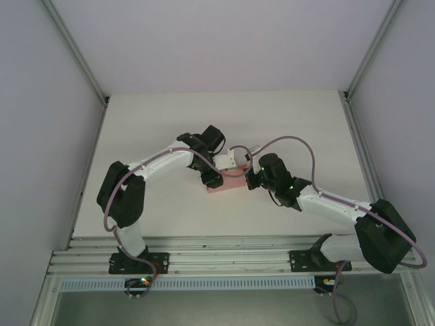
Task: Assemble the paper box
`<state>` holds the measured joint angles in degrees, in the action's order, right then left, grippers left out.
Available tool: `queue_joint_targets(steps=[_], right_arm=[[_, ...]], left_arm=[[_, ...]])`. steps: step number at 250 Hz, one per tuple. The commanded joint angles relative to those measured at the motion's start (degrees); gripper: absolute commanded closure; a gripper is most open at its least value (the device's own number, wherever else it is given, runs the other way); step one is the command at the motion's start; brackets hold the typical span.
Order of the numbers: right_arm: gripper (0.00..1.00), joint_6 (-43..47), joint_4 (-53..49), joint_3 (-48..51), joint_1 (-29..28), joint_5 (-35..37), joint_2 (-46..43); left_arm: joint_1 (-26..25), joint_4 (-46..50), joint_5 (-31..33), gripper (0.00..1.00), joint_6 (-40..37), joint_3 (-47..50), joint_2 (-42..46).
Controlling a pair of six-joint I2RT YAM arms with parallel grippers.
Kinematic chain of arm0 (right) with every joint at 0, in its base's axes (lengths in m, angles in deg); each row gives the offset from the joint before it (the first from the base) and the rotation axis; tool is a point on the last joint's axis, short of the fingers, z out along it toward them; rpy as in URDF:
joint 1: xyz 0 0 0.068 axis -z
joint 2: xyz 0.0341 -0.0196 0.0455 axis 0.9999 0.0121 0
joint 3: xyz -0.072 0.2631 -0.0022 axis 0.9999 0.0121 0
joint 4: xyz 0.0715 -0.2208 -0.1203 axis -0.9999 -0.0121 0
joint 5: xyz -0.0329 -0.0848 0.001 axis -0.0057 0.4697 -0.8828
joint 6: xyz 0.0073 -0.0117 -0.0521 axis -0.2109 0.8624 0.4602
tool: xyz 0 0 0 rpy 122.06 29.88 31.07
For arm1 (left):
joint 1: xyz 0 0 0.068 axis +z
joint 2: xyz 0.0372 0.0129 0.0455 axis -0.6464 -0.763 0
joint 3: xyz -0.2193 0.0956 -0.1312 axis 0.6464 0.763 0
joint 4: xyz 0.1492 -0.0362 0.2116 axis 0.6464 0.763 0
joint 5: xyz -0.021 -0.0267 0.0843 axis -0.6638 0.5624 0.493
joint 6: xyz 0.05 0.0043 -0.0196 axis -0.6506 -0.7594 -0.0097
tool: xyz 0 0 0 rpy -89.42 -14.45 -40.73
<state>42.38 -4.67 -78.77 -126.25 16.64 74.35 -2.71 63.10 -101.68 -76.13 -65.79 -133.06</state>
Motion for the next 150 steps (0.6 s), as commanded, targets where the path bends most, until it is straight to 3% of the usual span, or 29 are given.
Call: queue_joint_targets(steps=[1, 70, 86, 102, 123, 129, 150], right_arm=[[1.0, 2.87, 1.27, 1.22, -1.76, -0.83, 1.68], [1.0, 2.92, 4.68, 2.7, -3.05, 0.05, 2.07], [1.0, 2.54, 2.63, 1.74, -3.04, 0.74, 2.07], [1.0, 2.34, 1.44, 1.23, -3.09, 0.88, 1.66], [1.0, 1.2, 0.28, 0.56, -3.14, 1.5, 0.64], [1.0, 0.75, -0.43, 0.13, -3.13, 1.78, 0.42], [1.0, -0.42, -2.54, -0.94, -3.45, 3.63, -0.08]], left_arm=[[0.31, -1.71, -0.43, 0.53, 1.25, -2.12, 1.05], [0.3, -2.23, -0.06, 0.52, 1.24, -2.13, 1.4], [0.29, -2.32, 0.74, 0.43, 1.8, -2.43, 1.46], [0.3, -2.29, 1.56, 0.23, 2.27, -2.73, 1.98], [0.22, -2.31, 1.91, 0.12, 2.87, -2.98, 3.33], [0.18, -2.35, 2.17, 0.01, 3.03, -2.91, 3.91], [-0.94, -2.57, 4.15, 0.0, 4.08, -2.51, 5.99]])
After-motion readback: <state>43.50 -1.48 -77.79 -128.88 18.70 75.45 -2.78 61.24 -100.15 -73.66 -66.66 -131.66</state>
